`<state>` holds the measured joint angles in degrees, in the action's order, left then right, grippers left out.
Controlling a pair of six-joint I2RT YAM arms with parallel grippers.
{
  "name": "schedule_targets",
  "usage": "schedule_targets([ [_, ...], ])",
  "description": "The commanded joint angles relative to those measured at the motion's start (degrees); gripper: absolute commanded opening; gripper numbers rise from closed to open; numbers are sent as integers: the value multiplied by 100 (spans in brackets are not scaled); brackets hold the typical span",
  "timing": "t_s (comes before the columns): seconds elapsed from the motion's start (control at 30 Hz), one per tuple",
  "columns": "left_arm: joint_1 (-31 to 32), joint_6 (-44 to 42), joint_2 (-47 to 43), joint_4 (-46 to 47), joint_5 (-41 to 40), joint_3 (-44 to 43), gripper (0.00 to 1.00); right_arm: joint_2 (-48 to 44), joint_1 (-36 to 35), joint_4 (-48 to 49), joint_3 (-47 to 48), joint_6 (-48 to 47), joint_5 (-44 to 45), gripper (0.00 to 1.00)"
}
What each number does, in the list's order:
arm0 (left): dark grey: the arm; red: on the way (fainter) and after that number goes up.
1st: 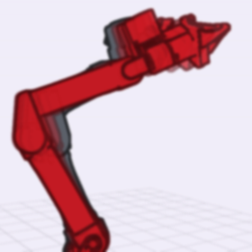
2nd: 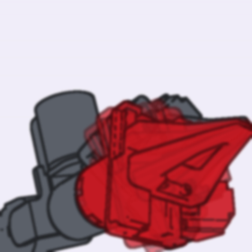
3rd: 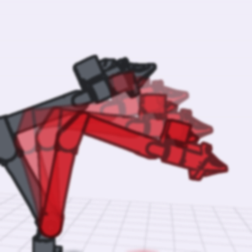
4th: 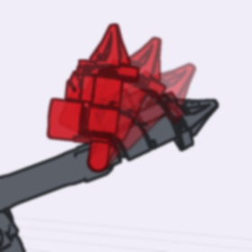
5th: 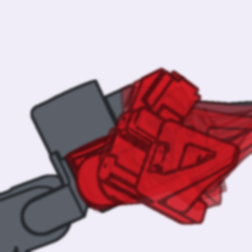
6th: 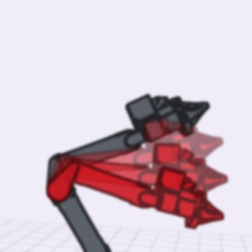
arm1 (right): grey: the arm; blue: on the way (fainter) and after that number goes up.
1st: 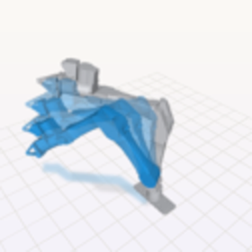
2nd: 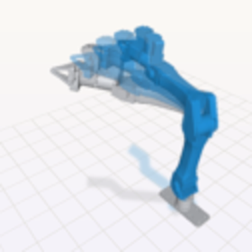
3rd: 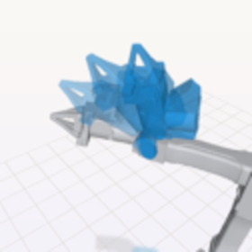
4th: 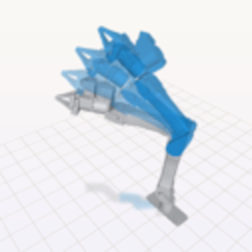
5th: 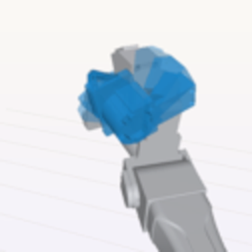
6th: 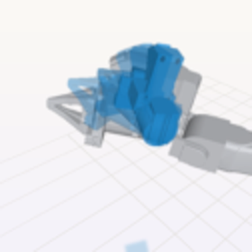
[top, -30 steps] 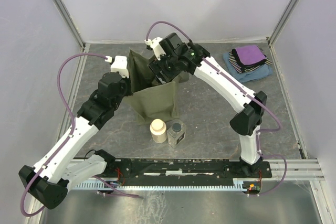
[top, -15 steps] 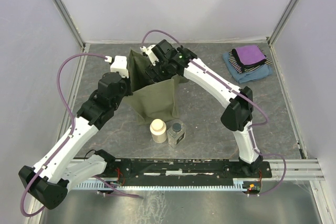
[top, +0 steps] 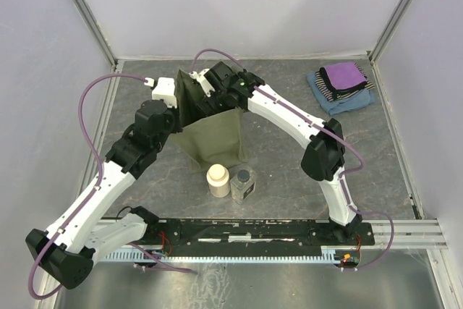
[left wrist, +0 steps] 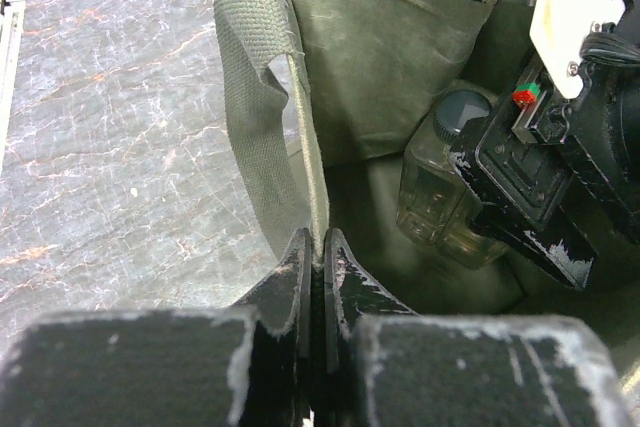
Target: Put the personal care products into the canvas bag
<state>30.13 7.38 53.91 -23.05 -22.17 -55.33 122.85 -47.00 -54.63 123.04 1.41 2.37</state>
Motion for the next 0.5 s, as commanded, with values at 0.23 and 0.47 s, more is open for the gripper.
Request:
schedule_targets([
  [0.23, 7, -58, -133, 318, -15, -163, 3, 90, 18, 262, -125, -168, 260, 31],
  [0.47, 2, -71, -144, 318, -24, -153, 11, -42, 14, 236, -5, -158, 273, 64],
])
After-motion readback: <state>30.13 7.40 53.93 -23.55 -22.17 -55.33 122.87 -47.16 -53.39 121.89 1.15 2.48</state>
